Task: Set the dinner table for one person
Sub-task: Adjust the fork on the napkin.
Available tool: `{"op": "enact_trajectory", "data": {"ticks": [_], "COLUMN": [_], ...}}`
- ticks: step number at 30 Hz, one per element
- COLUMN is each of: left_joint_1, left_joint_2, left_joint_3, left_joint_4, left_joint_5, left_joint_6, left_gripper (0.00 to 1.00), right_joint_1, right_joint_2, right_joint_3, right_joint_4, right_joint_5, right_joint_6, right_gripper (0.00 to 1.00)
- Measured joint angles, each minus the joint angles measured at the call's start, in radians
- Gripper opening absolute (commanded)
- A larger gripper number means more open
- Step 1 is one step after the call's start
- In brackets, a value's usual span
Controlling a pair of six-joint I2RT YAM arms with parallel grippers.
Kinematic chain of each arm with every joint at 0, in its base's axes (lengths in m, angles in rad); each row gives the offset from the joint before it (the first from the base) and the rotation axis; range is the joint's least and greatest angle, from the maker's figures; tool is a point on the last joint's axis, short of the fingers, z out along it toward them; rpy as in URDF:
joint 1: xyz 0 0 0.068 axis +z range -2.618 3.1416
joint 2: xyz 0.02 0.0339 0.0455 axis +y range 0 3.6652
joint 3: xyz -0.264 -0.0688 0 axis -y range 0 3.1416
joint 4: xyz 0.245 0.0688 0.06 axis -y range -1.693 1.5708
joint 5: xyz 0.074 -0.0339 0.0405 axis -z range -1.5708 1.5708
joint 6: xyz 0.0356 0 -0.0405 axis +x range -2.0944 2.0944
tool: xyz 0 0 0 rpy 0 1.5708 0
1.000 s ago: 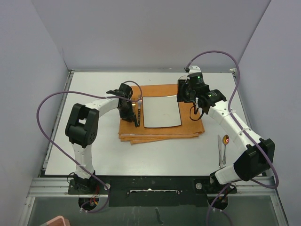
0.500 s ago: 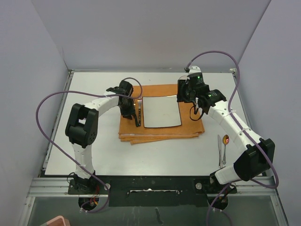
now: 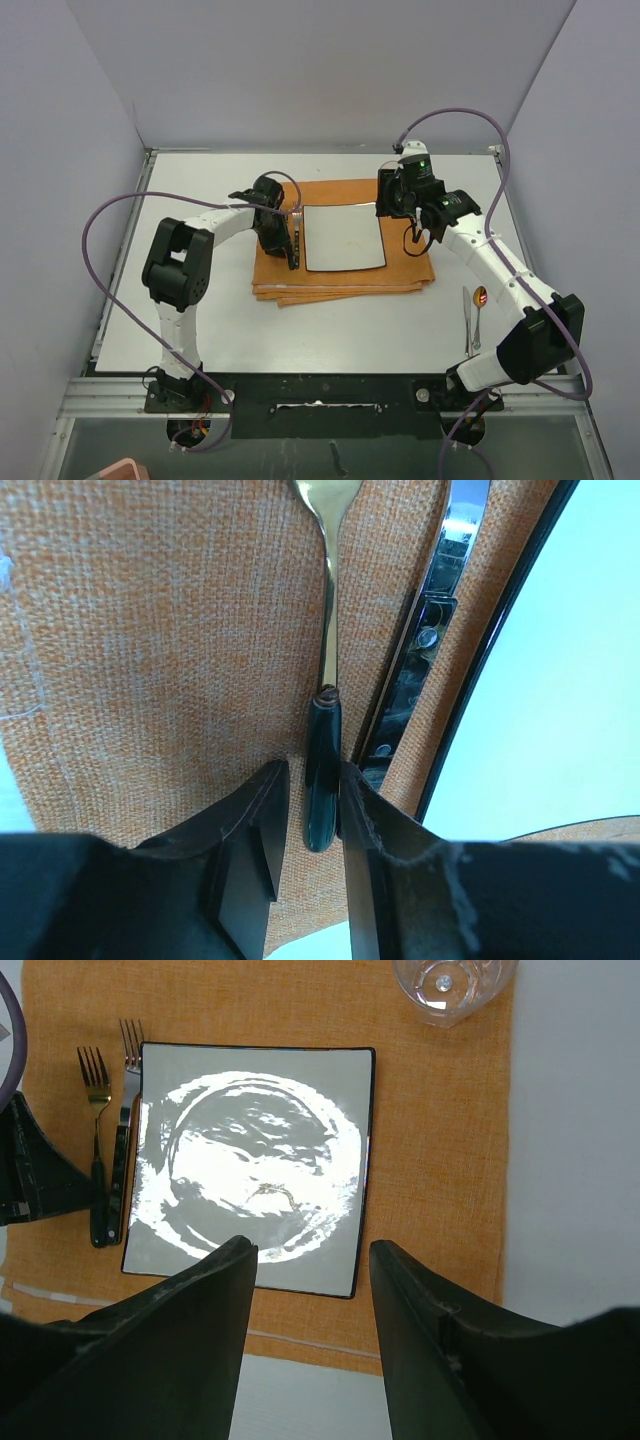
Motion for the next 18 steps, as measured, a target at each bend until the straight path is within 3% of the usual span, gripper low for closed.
{"op": "enact_trajectory", "data": {"ticks": [4, 12, 18], "left_joint_1": [0.002, 0.002, -0.005], "left_joint_2": [0.011, 0.019, 0.019], "left_joint_3": [0.001, 0.021, 0.071], "left_joint_4": [0.007, -0.021, -0.121], "left_joint_5": [0.005, -0.003, -0.133], "left_joint_6": [-0.012, -0.005, 0.060], "left_gripper": [0.00, 0.00, 0.00], "right_joint_1": [0.000, 0.000, 0.000], "right_joint_2": [0.000, 0.004, 0.008], "right_joint_3": [0.000, 0.000, 0.000], "right_joint_4": [0.000, 0.000, 0.004], "right_joint_5": [0.000, 0.000, 0.000], "right_joint_6": [0.000, 0.000, 0.002], "right_gripper": [0.49, 0.49, 0.49]}}
